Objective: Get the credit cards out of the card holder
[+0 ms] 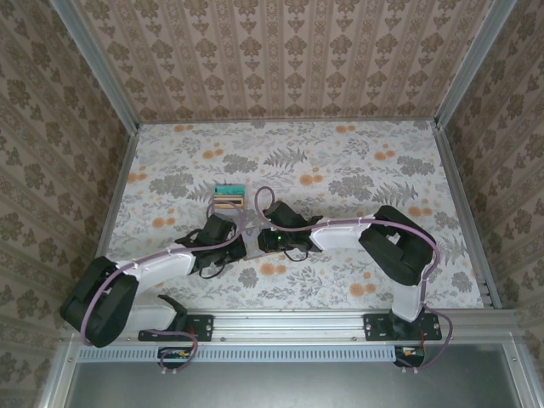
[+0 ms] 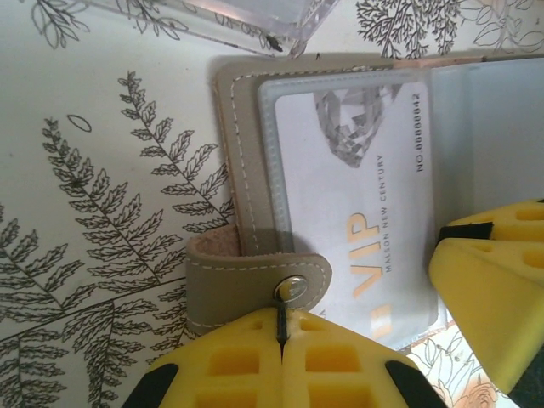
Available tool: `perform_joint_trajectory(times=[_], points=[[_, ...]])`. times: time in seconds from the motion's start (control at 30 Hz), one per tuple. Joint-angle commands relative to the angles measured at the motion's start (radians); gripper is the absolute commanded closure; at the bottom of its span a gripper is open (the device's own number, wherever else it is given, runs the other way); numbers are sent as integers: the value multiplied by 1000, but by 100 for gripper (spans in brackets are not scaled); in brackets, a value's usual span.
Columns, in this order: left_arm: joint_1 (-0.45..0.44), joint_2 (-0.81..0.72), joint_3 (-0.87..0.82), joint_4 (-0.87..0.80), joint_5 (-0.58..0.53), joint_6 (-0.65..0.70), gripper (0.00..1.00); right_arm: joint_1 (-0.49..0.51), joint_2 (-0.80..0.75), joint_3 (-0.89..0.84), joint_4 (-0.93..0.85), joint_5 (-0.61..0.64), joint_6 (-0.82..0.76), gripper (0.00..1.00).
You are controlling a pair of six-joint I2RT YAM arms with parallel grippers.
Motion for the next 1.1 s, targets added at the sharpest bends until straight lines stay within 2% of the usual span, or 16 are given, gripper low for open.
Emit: perform_joint_trajectory(times=[0.0,0.27,0.5,0.57,0.7,1.07], points=[[-7,25,-7,-31,-28,-12,100,5,16,16,-53,9,0,81],[-20,62,8,-22,-25,-10,100,7,19,33,-99,43,-6,79],[-24,67,10,-17,-25,-12,100,4,31,13,-20,-39,16,81],[-26,67,11,-19,-27,-12,100,0,28,6,-2,-52,23,84],[-26,68,14,-26,-31,-13,100,-10,18,-10,22,-73,38,100],[-12,68,9,-60,-56,-25,100,-33,-66,-69,1,-18,36,100]])
